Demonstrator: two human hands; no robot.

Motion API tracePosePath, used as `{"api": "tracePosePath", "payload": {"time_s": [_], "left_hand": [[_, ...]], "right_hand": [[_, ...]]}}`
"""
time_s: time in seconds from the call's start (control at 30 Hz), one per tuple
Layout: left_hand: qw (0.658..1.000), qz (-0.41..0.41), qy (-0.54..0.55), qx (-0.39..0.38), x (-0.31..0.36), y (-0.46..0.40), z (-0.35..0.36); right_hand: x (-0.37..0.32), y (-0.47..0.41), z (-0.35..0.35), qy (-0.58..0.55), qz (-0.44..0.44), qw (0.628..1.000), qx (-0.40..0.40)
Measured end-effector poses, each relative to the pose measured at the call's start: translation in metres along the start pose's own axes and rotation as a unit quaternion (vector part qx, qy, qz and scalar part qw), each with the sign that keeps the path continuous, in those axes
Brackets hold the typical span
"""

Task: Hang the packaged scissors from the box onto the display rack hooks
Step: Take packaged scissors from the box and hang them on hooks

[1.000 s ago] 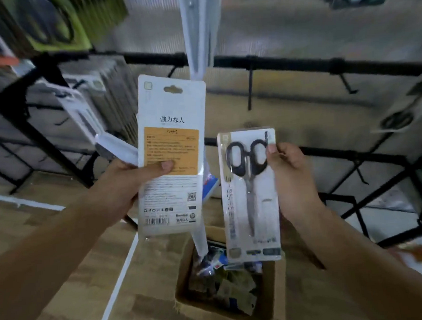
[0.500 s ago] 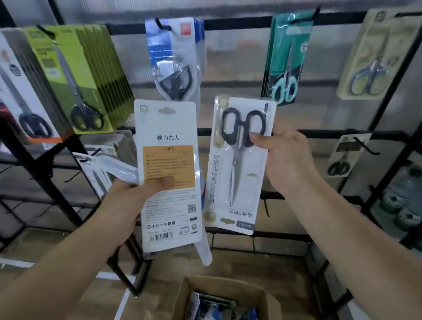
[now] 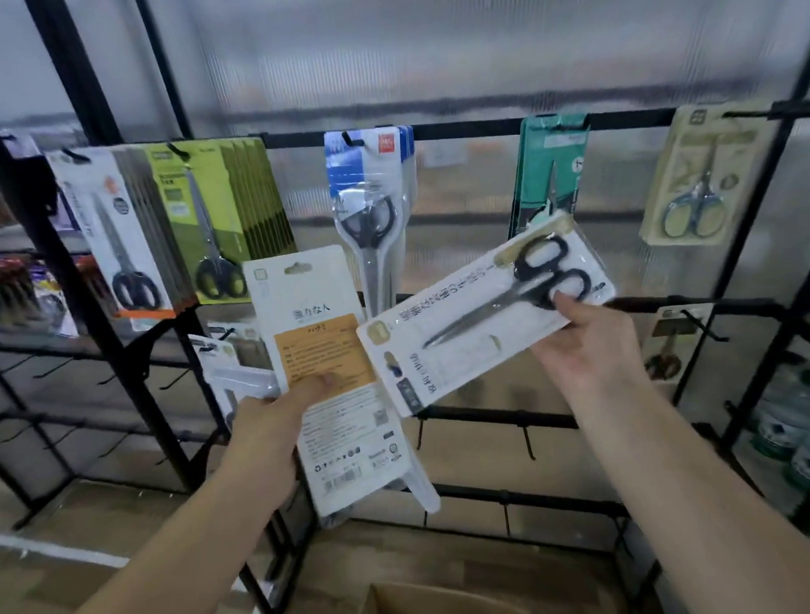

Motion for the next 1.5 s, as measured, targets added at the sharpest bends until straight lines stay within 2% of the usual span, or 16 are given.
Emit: {"api": "tracePosePath", "payload": {"time_s": [0.1,0.17,0.23,0.33,0.5,0.6,0.7,0.77,0.9,1.0,1.07,1.1,1.17,1.3,1.4,1.5], "left_hand": [[0.999,0.013,0.007,-0.051,0.004,0.007,0.016],[0.996,0.026,0.005,-0.082,0.005,0.009,0.021],[0.994,0.035,0.002,-0.101,0.003,0.011,0.023],[0.993,0.034,0.02,-0.111,-0.001,0.014,0.02],[0.997,0.021,0.016,-0.077,-0.007,0.011,-0.008],[0.998,0.024,-0.02,-0.047,-0.003,0.008,-0.041],[0.998,0.013,-0.062,-0.019,0.0,-0.001,-0.085],[0.998,0.002,-0.07,0.006,0.0,-0.014,-0.118],[0.997,0.001,-0.073,0.009,0.006,-0.045,-0.166],[0.995,0.0,-0.095,-0.03,0.013,-0.072,-0.191],[0.992,0.008,-0.116,-0.054,0.019,-0.09,-0.206],[0.99,0.017,-0.128,-0.061,0.022,-0.098,-0.215],[0.984,0.044,-0.158,-0.076,0.03,-0.113,-0.231],[0.969,0.075,-0.223,-0.071,0.041,-0.14,-0.269],[0.969,0.076,-0.222,-0.081,0.046,-0.155,-0.291],[0.97,0.069,-0.212,-0.1,0.048,-0.164,-0.303]], "right_hand": [[0.019,0.002,-0.007,-0.059,0.016,0.998,0.035],[0.028,0.002,-0.007,-0.078,0.019,0.997,0.01],[0.04,0.0,-0.013,-0.099,0.017,0.995,-0.006],[0.064,0.002,-0.027,-0.109,0.054,0.992,0.025],[0.101,0.02,-0.026,-0.042,0.113,0.993,0.013],[0.124,0.023,-0.031,-0.043,0.16,0.986,0.003],[0.14,0.022,-0.027,0.026,0.186,0.979,-0.082],[0.155,0.021,-0.023,0.122,0.212,0.962,-0.121],[0.194,0.022,-0.017,0.345,0.272,0.892,-0.107],[0.242,0.028,0.003,0.528,0.327,0.766,-0.163],[0.274,0.03,0.014,0.631,0.326,0.678,-0.189],[0.288,0.028,0.018,0.659,0.312,0.659,-0.186],[0.313,0.025,0.02,0.656,0.292,0.675,-0.169],[0.346,0.021,0.016,0.61,0.262,0.742,-0.096],[0.363,0.019,0.022,0.553,0.247,0.795,-0.04],[0.379,0.017,0.033,0.518,0.23,0.823,-0.018]]}}
Point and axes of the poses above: each hand's wrist, its own y-axis away from the middle knuckle, its own z-axis out of the palm, x = y × z, the point moved 8 cm from there along -y, towards the middle knuckle, and after that the axes turned 7 degrees about -x, right-handed, at the moved point
